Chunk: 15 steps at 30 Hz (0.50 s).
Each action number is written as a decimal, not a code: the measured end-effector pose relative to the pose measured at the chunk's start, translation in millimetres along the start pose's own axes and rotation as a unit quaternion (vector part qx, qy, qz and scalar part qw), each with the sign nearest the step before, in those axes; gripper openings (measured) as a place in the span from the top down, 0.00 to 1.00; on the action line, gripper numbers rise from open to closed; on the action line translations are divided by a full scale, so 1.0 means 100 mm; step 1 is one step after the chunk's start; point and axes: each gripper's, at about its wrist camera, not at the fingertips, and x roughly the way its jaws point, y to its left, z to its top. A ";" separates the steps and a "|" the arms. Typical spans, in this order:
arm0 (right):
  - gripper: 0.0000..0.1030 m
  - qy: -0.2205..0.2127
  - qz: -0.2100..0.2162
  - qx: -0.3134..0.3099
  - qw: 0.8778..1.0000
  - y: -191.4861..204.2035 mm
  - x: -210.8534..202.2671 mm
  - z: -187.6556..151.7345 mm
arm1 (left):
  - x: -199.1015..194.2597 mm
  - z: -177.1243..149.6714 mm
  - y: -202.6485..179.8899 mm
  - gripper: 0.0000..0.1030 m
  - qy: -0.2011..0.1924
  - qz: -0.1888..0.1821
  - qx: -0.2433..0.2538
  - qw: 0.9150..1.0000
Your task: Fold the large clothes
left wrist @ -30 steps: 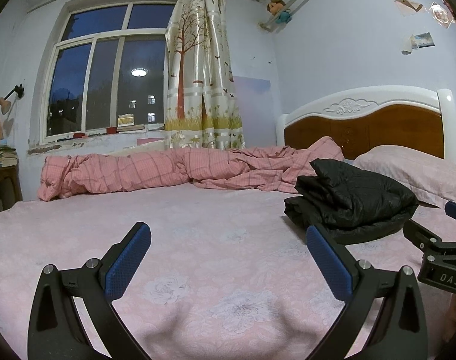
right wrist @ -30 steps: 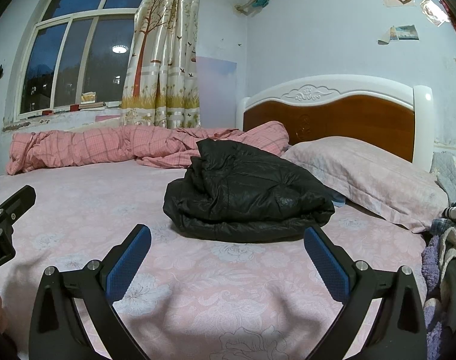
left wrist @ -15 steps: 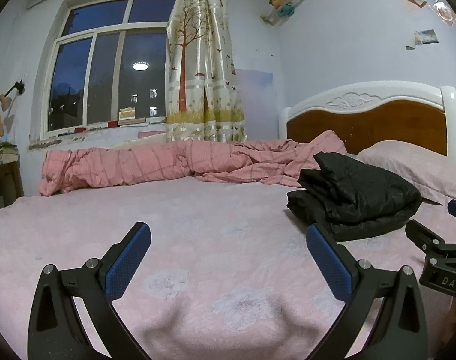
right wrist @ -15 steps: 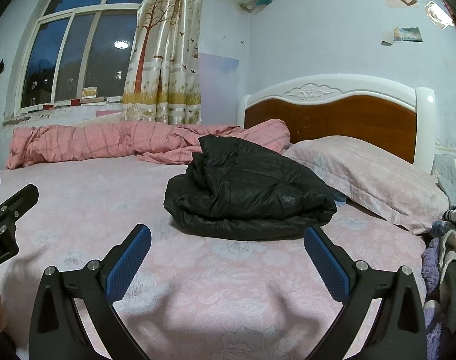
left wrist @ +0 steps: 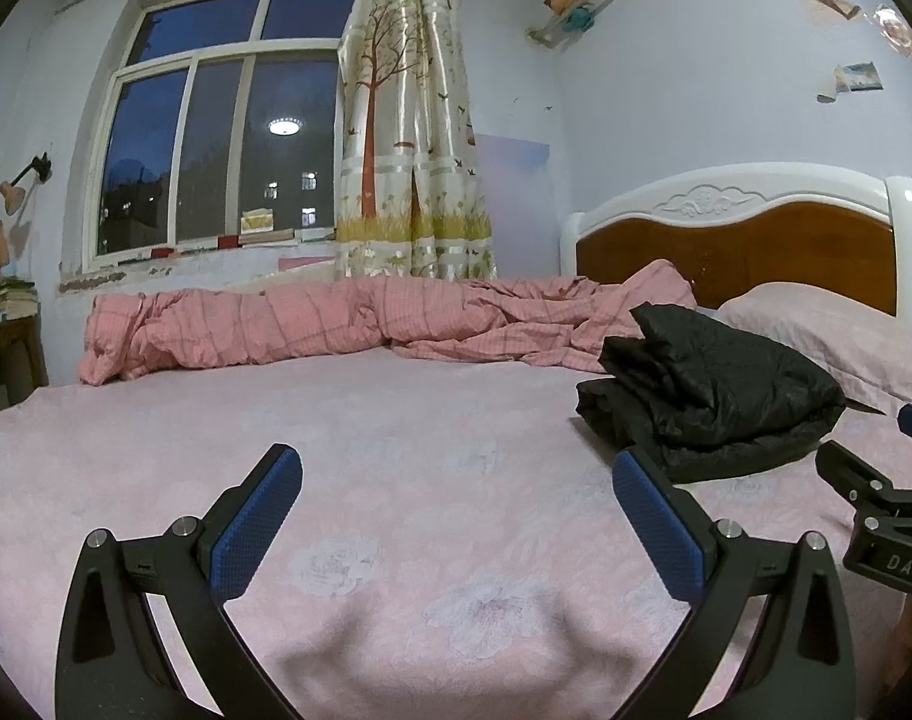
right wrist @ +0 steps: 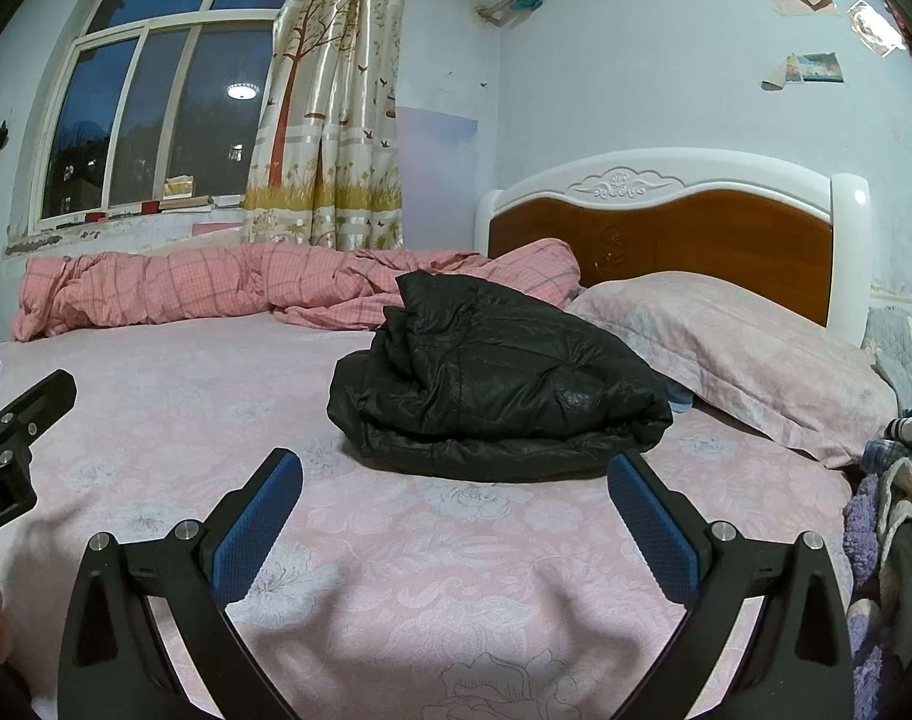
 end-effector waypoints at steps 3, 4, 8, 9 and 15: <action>0.00 0.000 0.000 0.000 1.000 0.00 0.00 0.00 | 0.01 0.00 -0.01 0.00 0.001 0.001 -0.003 1.000; 0.00 0.000 0.000 0.000 1.000 0.00 0.00 0.00 | 0.01 0.00 -0.01 0.00 0.002 0.001 -0.003 1.000; 0.00 -0.001 -0.001 0.000 1.000 0.00 -0.01 0.00 | 0.01 0.00 -0.02 0.00 0.001 0.002 0.000 1.000; 0.00 0.000 0.000 0.000 1.000 0.00 0.00 0.00 | 0.01 0.00 -0.03 0.00 0.000 0.002 0.000 1.000; 0.00 0.001 0.000 0.000 1.000 0.01 0.00 0.00 | -0.01 -0.01 -0.03 0.00 -0.003 0.003 0.005 1.000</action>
